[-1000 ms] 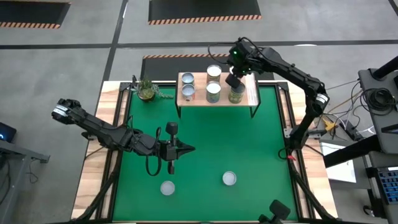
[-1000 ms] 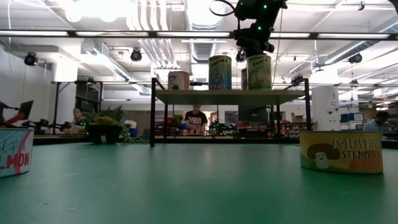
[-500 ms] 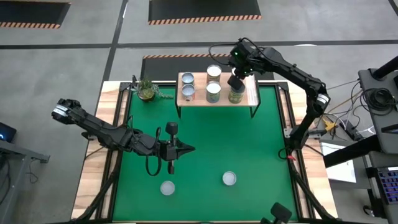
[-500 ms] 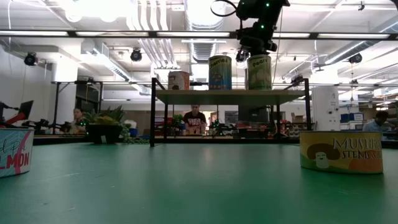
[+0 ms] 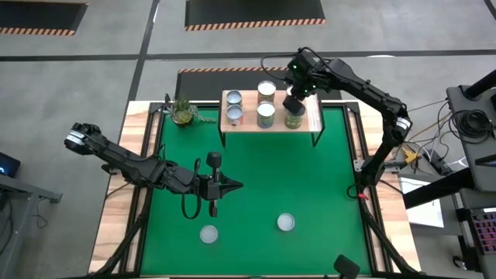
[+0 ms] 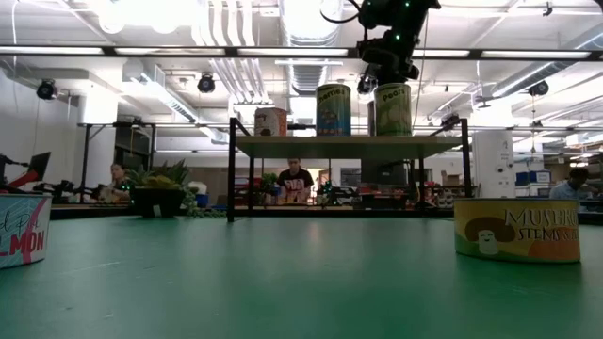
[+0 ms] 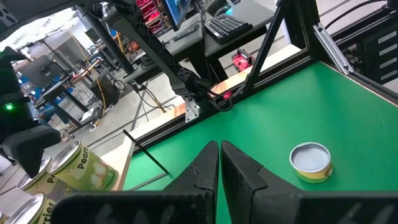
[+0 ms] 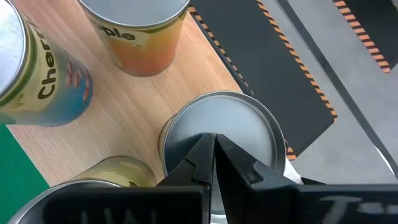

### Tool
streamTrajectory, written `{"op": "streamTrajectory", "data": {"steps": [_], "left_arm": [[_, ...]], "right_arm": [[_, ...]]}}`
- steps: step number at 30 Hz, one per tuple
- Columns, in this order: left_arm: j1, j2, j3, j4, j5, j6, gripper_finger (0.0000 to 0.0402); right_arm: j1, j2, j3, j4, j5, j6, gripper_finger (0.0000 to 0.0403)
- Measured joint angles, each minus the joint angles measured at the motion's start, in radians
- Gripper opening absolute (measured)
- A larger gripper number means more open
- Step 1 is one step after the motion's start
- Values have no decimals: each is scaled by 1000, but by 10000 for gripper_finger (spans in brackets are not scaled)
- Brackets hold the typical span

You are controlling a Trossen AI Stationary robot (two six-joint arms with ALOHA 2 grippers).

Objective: Pick and place cans onto a shelf
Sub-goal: Adjust the canned peas on the shelf, then put the canned mushroom on the shelf

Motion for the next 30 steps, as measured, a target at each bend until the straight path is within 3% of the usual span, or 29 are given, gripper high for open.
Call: {"op": "streamTrajectory", "data": {"steps": [22, 30], "left_arm": [[0, 0, 0, -1, 0, 0, 0], [0, 0, 0, -1, 0, 0, 0]], "right_arm": [[4, -36, -5, 26, 6, 16, 9], [7, -63, 28, 19, 56, 30, 9]]}}
